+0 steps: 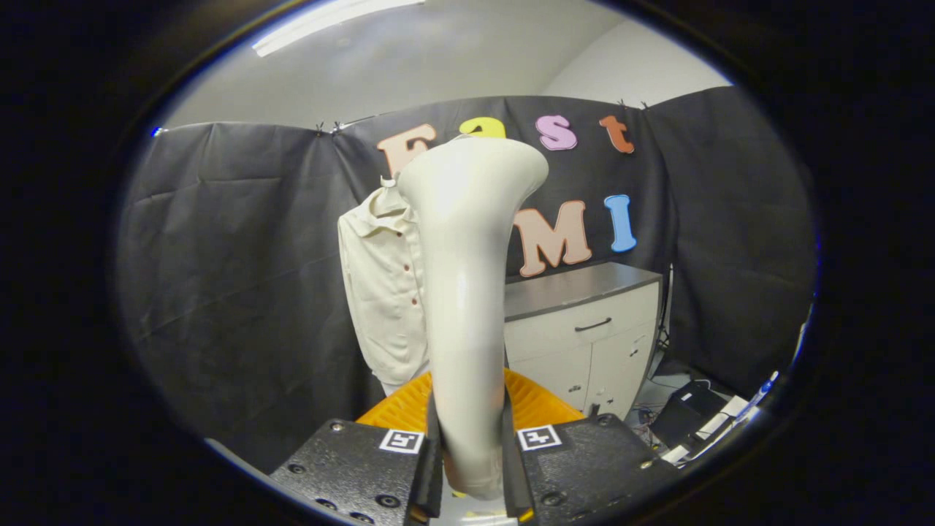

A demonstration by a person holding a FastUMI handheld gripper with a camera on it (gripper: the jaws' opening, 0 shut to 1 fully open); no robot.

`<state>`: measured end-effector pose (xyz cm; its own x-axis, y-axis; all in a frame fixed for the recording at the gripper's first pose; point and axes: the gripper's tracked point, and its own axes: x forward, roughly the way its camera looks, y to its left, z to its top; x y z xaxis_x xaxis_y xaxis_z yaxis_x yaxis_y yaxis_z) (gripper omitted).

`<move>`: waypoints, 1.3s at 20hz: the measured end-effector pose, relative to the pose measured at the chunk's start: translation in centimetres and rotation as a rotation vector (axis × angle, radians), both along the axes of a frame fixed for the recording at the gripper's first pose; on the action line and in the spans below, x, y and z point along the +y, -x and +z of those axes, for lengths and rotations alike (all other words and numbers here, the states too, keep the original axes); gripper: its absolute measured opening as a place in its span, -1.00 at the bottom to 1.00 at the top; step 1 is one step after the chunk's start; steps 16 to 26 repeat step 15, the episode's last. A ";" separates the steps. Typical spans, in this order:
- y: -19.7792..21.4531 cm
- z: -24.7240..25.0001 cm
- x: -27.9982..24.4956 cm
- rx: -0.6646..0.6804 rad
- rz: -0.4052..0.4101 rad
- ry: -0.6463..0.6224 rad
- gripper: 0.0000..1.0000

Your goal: Iron the clothes twice with a garment steamer, once on the left side and once on the right side.

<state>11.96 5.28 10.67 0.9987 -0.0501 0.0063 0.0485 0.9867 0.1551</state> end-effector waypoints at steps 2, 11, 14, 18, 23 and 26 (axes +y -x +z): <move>0.0 0.1 0.0 -0.001 -0.003 -0.008 -0.35; -1.3 0.0 1.3 0.010 0.012 -0.004 -0.35; -1.4 -0.1 1.2 0.017 0.006 -0.008 -0.35; -1.3 -0.1 1.1 0.014 0.004 -0.010 -0.35; -1.3 -0.1 1.1 0.014 0.004 -0.010 -0.35; -1.3 -0.1 1.1 0.014 0.004 -0.010 -0.35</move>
